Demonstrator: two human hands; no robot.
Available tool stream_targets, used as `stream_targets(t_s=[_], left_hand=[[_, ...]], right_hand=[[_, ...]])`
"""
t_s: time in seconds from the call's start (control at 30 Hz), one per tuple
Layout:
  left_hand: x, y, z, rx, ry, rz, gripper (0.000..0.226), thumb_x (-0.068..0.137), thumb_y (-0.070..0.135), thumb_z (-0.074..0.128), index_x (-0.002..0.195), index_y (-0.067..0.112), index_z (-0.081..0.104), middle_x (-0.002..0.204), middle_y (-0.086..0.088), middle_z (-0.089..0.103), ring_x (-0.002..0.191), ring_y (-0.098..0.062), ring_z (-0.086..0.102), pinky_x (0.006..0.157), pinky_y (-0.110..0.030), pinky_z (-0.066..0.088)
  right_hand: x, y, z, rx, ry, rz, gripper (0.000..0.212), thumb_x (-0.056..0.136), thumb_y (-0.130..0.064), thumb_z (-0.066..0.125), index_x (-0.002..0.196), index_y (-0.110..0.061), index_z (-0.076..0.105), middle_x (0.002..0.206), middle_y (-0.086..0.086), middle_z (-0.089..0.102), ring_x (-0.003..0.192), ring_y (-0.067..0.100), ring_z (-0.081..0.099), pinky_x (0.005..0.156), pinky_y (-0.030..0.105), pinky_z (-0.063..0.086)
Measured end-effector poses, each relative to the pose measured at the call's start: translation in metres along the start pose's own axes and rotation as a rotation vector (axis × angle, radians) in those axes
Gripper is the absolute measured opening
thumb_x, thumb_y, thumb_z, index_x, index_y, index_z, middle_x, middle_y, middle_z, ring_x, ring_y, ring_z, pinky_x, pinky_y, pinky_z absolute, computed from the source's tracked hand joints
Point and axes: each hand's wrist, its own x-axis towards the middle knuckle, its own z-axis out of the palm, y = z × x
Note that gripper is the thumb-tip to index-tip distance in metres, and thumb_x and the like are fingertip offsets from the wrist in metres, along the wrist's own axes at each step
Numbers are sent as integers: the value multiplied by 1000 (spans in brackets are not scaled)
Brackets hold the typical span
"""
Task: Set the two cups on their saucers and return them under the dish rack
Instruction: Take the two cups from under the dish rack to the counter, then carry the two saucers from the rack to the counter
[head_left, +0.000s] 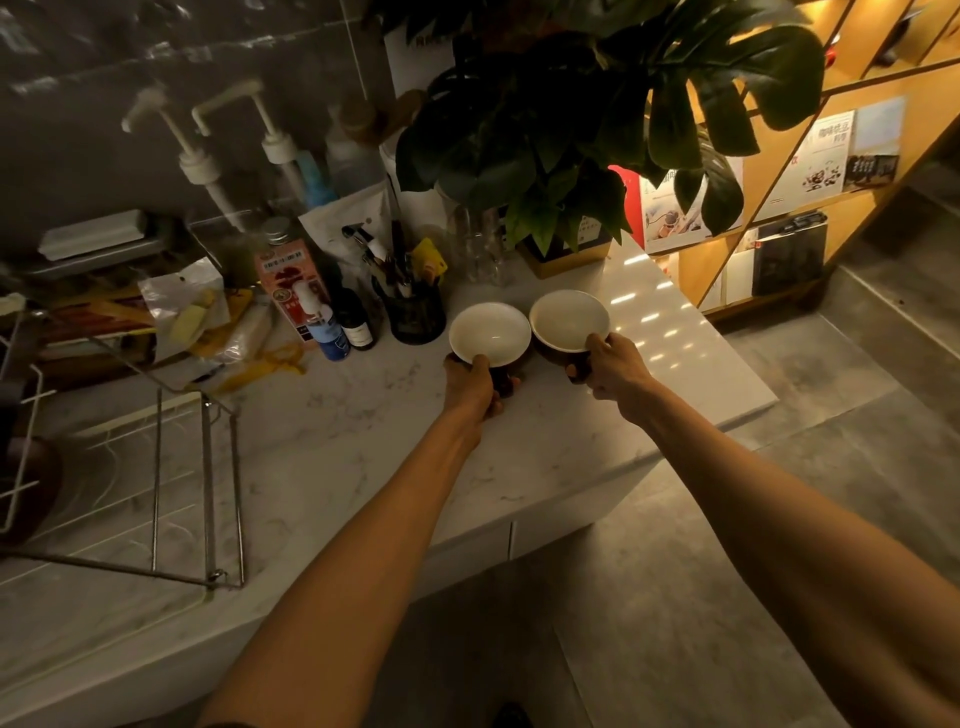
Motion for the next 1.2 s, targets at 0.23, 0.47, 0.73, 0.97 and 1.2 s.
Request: stream_targets(t_s=[0.23,0.47,0.73,0.97,1.2], left_hand=[[-1,1,-3,49,1,9,41,97,18,43,137,20,35,112,-20,68,60,-15,59,38,-18,39],[-10,9,-17,258,-20,0,46,99,40,42,136,14,39,115,-13,66,69,-16,57,57,-29,48],[-46,25,-49,945,-6,296,54,100,47,29,136,10,46,128,-12,58,106,-31,62,85,-36,53],[-100,33,-101,1488,-118,456,52,98,47,34,140,20,45,141,-11,53,122,-30,54,92,-38,44],[-175,-10,-194,1510,-281,337,61,96,51,41,151,32,25,147,-7,47,129,-26,49,103,-40,43]], right_hand=[[8,2,-2,-74,-16,16,29,105,-24,35,127,-8,46,77,11,66,55,15,45,48,25,32],[6,6,3,-183,68,-16,37,103,-32,40,128,-4,47,81,13,60,62,19,52,49,28,41],[-32,-13,10,-1015,394,-240,61,96,-50,48,139,-8,39,131,22,55,118,42,55,94,52,47],[-108,-48,62,-1337,103,-602,46,97,-42,49,133,-13,51,121,15,65,106,33,63,87,45,53],[-199,-51,134,-1594,-510,-619,64,97,-52,47,151,-24,29,152,10,42,135,30,45,106,42,40]])
